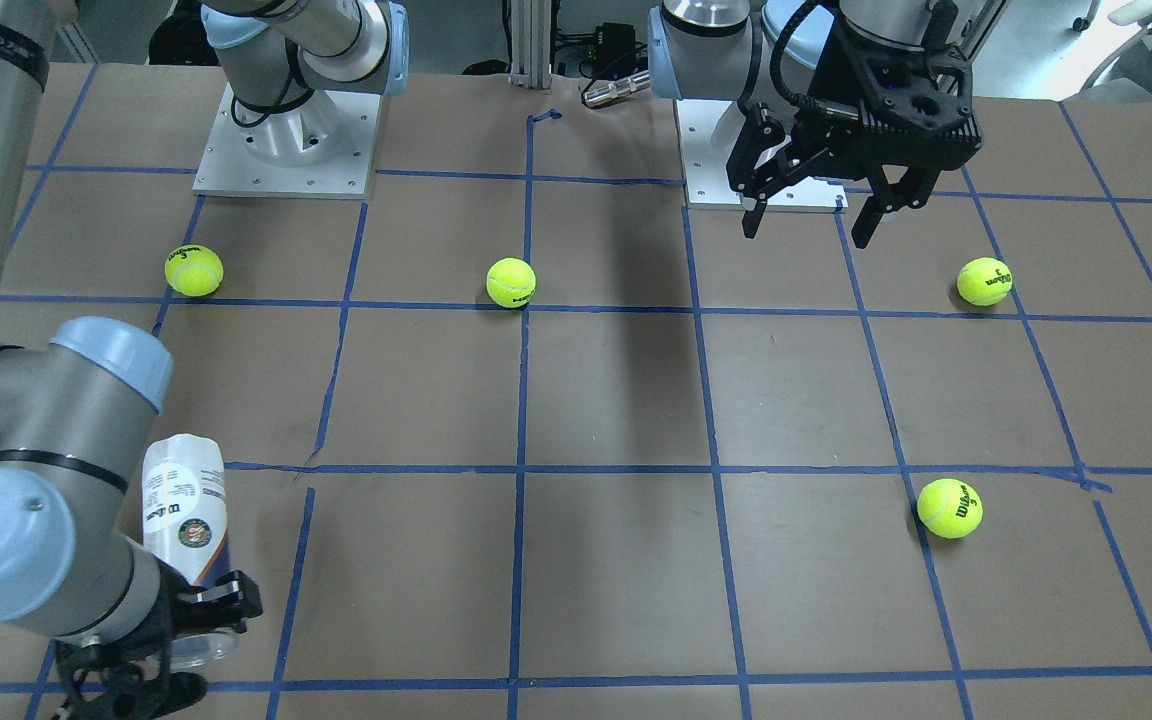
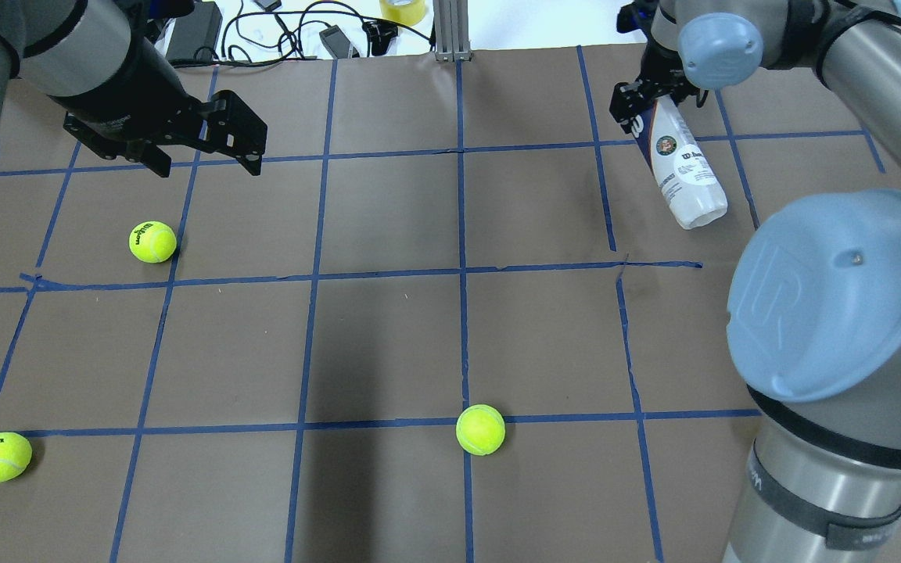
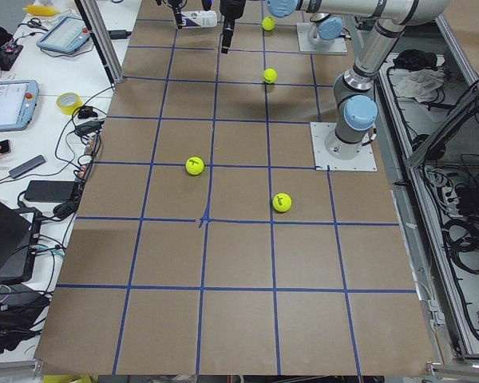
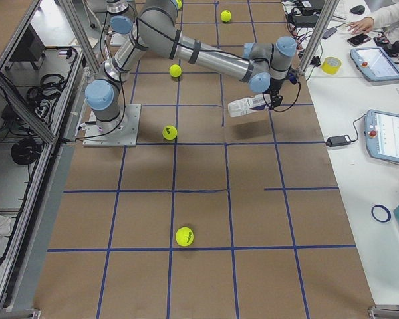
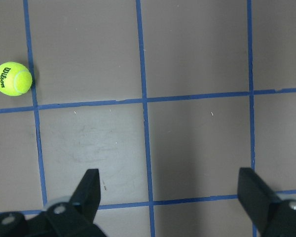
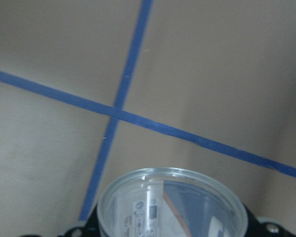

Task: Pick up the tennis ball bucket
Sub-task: 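Lift the can with the right gripper and carry it toward the left gripper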

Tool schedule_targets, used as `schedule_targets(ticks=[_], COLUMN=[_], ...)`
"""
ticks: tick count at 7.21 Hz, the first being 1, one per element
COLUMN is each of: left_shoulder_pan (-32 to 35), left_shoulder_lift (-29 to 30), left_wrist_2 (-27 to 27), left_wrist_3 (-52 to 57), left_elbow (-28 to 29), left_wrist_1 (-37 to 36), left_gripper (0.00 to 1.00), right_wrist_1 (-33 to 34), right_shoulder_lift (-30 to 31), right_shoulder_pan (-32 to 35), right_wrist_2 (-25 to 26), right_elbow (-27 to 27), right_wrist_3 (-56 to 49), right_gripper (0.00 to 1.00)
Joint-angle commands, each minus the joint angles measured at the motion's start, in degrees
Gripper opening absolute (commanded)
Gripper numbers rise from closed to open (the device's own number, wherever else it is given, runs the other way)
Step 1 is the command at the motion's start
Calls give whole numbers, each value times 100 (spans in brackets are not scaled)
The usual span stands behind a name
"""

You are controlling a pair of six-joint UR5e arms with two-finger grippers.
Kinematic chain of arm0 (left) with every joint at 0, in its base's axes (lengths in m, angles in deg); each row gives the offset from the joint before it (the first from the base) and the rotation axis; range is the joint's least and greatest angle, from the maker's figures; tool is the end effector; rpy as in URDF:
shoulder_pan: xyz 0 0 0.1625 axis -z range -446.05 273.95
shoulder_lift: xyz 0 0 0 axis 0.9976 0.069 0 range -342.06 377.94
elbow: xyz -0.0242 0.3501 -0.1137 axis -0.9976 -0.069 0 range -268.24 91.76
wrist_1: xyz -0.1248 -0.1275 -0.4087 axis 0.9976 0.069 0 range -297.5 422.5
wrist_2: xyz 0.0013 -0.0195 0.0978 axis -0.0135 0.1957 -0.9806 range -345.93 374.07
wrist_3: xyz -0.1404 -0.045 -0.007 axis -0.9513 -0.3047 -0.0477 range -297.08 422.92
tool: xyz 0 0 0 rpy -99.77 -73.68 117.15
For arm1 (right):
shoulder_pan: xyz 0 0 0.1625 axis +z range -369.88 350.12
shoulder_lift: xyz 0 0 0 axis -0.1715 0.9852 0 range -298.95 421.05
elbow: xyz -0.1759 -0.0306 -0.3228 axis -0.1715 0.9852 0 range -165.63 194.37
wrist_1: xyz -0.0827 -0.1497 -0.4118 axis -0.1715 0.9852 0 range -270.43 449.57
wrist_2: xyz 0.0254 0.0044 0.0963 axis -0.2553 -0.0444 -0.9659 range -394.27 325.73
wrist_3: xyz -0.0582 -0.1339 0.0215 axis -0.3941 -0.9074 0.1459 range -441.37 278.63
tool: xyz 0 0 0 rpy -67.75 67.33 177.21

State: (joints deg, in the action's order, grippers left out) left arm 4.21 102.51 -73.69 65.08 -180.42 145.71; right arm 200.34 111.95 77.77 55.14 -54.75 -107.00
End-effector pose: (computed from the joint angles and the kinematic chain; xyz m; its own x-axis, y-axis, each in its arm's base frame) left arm -0.1414 -0.5132 0.4261 -0.9983 0.0483 0.0319 0.0420 0.9835 -0.1759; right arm 0.1041 -0.7479 0.1727 -0.9185 -0.3952 0.0100 -0.3953 0.9175 -0.0446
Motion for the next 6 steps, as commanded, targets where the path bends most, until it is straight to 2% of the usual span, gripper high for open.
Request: schedule_targets(ticks=[1,3,5,6], left_shoulder_pan=[1,1,1,-8], left_shoulder_lift=[-1,-1,-1,8], left_wrist_2=[5,5,5,13], left_wrist_3=[-5,-5,-5,-5], left_elbow=[-2,-2,7,7], left_wrist_1=[2,2,-6,-7], left_gripper=[100,100,100,100], right_wrist_1=[-91,110,322,340], right_shoulder_lift=[200,174,174,165], right_shoulder_pan=[488,1075,1473,1822], right_wrist_2=[-583,-365,-354,-320], right_elbow=[-189,-278,-357,-357], right_wrist_3=[-476,-1237,-2431,-2699], right_gripper=[54,53,46,46])
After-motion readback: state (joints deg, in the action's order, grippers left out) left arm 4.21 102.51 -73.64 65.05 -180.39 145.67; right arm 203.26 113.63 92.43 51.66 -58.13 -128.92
